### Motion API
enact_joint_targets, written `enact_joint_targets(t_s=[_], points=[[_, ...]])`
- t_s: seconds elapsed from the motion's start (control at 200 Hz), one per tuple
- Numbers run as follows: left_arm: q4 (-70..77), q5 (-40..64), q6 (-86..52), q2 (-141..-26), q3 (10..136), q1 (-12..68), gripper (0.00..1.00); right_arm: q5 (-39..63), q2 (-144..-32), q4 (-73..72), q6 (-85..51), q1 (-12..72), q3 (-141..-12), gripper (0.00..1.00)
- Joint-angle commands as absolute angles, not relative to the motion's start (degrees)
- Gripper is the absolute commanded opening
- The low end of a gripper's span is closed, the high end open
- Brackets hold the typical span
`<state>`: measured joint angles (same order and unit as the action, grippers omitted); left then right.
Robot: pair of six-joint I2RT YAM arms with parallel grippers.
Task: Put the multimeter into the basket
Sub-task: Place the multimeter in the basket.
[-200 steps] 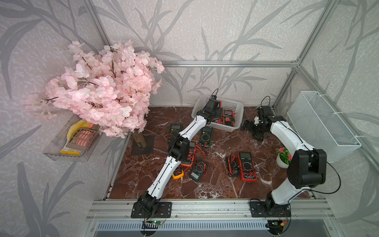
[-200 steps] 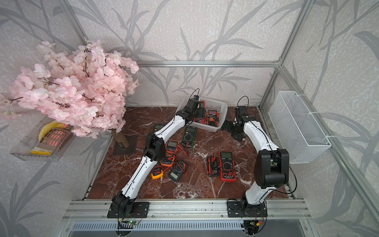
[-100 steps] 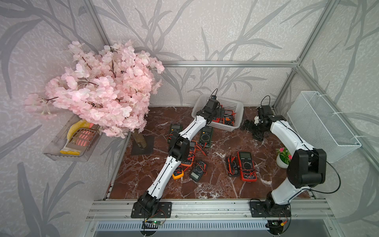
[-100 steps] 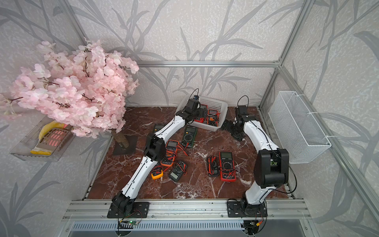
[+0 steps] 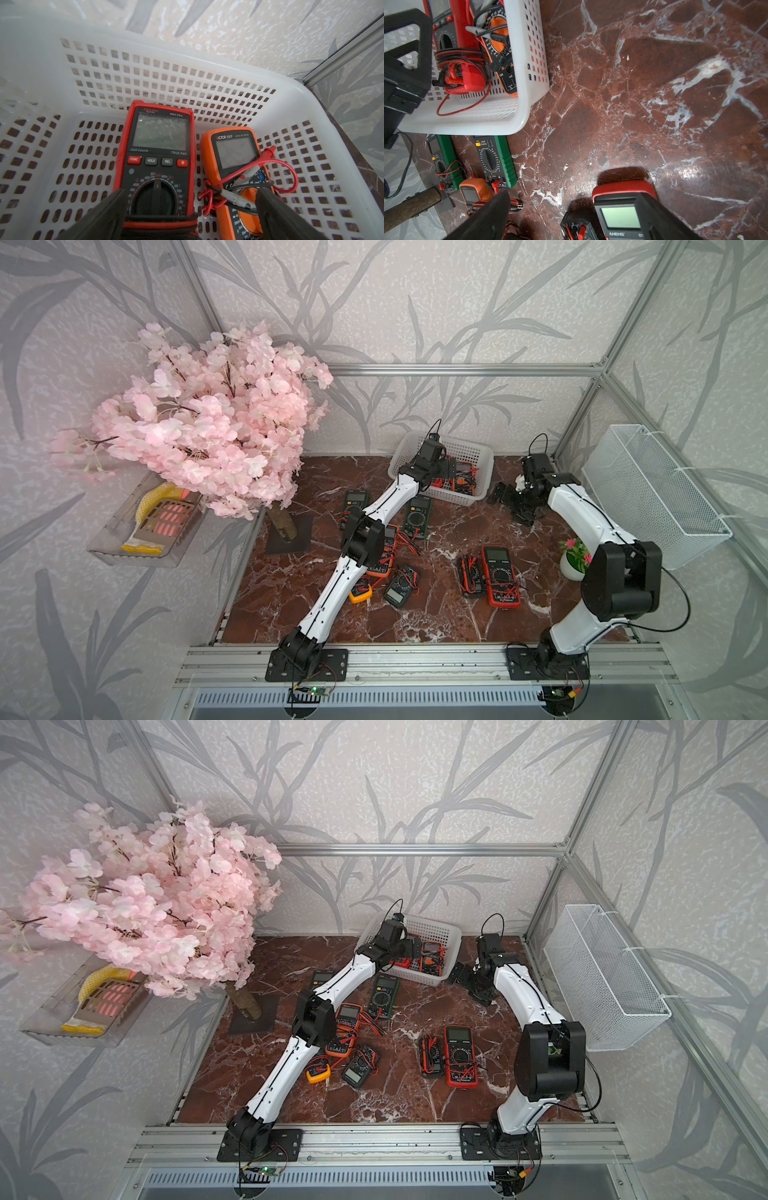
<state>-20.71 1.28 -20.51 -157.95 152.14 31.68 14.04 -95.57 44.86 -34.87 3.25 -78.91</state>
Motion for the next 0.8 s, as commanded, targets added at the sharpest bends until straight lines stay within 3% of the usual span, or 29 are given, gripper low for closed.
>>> enact_joint_targets(t_s=[0.0,0.795], points=[[-18.90,-0.53,-20.97,-157.89,153.90,29.53,1.00,14.00,-95.47,46.74,-34.24,2.90,-80.77,0.99],[-17.57,12.15,-28.56,-162.21,154.16,30.14,1.00,14.06,-95.82,47.29,-34.85,2.90,-81.26,0.99]])
